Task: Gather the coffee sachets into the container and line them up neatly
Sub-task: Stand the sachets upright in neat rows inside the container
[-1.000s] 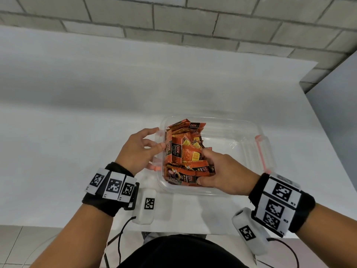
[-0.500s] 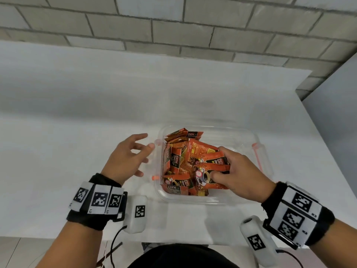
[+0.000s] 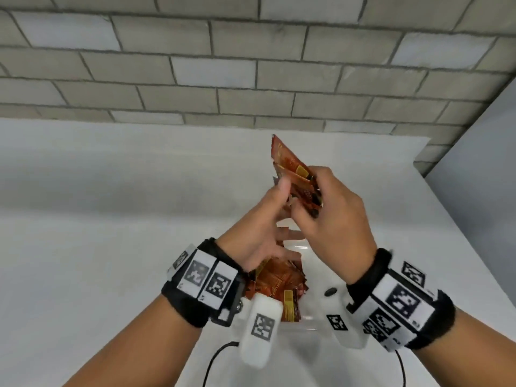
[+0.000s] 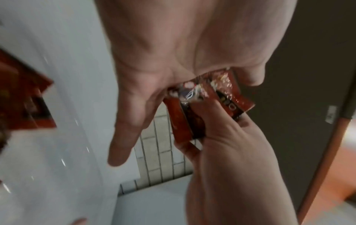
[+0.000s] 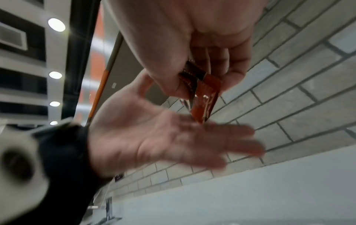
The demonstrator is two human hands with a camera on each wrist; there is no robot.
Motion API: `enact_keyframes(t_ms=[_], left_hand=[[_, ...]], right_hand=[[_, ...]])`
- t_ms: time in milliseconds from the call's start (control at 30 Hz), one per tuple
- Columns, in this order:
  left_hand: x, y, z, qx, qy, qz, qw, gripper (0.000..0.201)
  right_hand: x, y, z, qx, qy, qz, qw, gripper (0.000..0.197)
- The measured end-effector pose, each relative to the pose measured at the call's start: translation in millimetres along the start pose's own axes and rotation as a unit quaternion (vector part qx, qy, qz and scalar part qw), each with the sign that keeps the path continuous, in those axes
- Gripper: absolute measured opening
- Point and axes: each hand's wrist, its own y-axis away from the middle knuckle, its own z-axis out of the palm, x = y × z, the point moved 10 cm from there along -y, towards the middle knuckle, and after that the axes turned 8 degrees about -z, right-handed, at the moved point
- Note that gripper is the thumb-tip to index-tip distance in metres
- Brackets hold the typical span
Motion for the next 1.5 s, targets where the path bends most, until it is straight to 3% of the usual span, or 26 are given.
enact_keyframes(t_ms=[100,267,367,467,567,633,733,800,900,967,1100,1200,1333,1400,1500], left_hand=[[14,-11,12,-0.046,0.127,0.039,0.990,0.070],[10,-19,11,-0.025,0.210,0.053,0.976,0.028],[0,-23,2,-0.006,0.245,0.047,0.968,0.035],[-10,-24,-2,-0.030,0.236,0.031,0.971,0.032],[-15,-21,0,-0.058,0.214,0.019,0.975,0.029],[-16,-20,3,-0.066,0.194,0.021,0.979,0.029],[-19,-19,7,-0.060,0.153,0.029,0.986,0.035],[-21,-19,11,-0.063,0.133,0.038,0.988,0.034],[-25,-17,10,-0.059,0.122,0.041,0.990,0.044],[-29,-16,8,-0.049,0.128,0.030,0.990,0.056],[-26,-14,-7,0.015,0.090,0.060,0.994,0.033],[-23,-13,-13,0.054,0.032,0.080,0.995,0.030],[-21,-15,-17,0.069,0.022,0.099,0.992,0.031],[-21,-15,-15,0.065,0.028,0.108,0.992,0.032],[-23,-16,-8,0.058,0.021,0.110,0.992,0.036]], right_hand=[[-9,4,13,-0.026,0.024,-0.036,0.999,0.036],[1,20,27,-0.091,0.028,-0.030,0.995,0.041],[9,32,28,-0.128,0.015,-0.011,0.992,0.053],[17,41,21,-0.156,-0.004,0.021,0.987,0.069],[40,40,2,-0.083,-0.125,0.126,0.981,0.049],[60,40,-6,-0.022,-0.155,0.214,0.964,0.049],[71,47,13,-0.088,-0.215,0.310,0.922,0.053],[67,50,23,-0.128,-0.250,0.317,0.906,0.033],[69,55,22,-0.119,-0.282,0.329,0.893,0.011],[77,61,16,-0.088,-0.303,0.364,0.876,0.009],[89,73,5,-0.031,-0.334,0.415,0.846,0.007],[87,78,6,-0.028,-0.340,0.423,0.840,0.008],[94,78,-3,0.027,-0.353,0.442,0.824,0.012],[93,80,1,0.017,-0.357,0.447,0.820,0.011],[81,84,18,-0.060,-0.349,0.439,0.826,0.011]])
